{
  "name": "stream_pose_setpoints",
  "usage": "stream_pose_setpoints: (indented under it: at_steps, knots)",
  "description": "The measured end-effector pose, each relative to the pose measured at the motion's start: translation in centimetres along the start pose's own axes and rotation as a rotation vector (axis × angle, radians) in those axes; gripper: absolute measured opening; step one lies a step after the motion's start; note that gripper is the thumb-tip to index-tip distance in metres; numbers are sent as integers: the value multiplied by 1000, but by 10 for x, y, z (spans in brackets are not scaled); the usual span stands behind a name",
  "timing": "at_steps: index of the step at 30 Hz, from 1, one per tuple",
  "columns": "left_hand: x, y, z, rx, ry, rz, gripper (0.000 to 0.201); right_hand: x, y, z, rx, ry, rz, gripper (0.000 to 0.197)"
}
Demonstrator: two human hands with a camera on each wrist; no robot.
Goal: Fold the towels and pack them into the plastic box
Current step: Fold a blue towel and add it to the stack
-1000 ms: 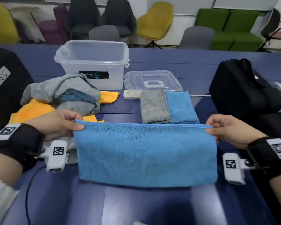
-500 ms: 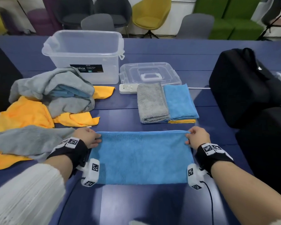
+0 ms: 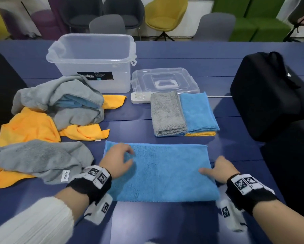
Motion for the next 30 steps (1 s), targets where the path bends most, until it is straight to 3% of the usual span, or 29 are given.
stream_pose_setpoints:
  at_steps: [3, 6, 8, 12, 15, 18, 20, 21, 23, 25, 27, 30]
  knots:
    - [-30, -41, -16, 239, -195, 124, 69, -3, -13, -6, 4, 32, -70, 52]
    - [-46, -72, -28, 402, -203, 340, 110, 6, -16, -12, 4, 71, 14, 29]
    - [-49, -78, -27, 424, -161, 383, 121, 14, -13, -20, 33, 89, 170, 24]
    - [-44, -81, -21, 455, -143, 420, 125, 48, -3, -46, 58, 210, 477, 36]
    - [-45, -79, -20, 426, -118, 304, 117, 80, -10, -63, 116, 301, 569, 42]
    - [-44, -62, -8, 190, 3, -126, 83, 106, -29, -71, 190, 314, 575, 51]
    - [-39, -52, -4, 75, 153, -437, 46, 122, -40, -75, 214, 346, 534, 55]
    - [-37, -51, -5, 83, 251, -570, 35, 128, -43, -78, 224, 360, 525, 55]
    - [-34, -55, -9, 157, 438, -735, 31, 138, -52, -83, 271, 354, 519, 55]
    - [-31, -60, -13, 187, 484, -744, 22, 142, -61, -90, 361, 318, 526, 58]
    - [-25, -63, -13, 170, 402, -613, 11, 142, -67, -94, 417, 292, 529, 67]
    - [-21, -66, -14, 134, 311, -474, 12, 138, -66, -99, 462, 315, 478, 74]
Point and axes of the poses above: each hand's wrist, its own z-axis towards the middle knuckle, its own y-axis out of the back of the hand, x = y × z, the point moved 6 cm from there along z, towards the middle knuckle, and after that the axes turned 12 degrees about -x, right-handed, at the moved point
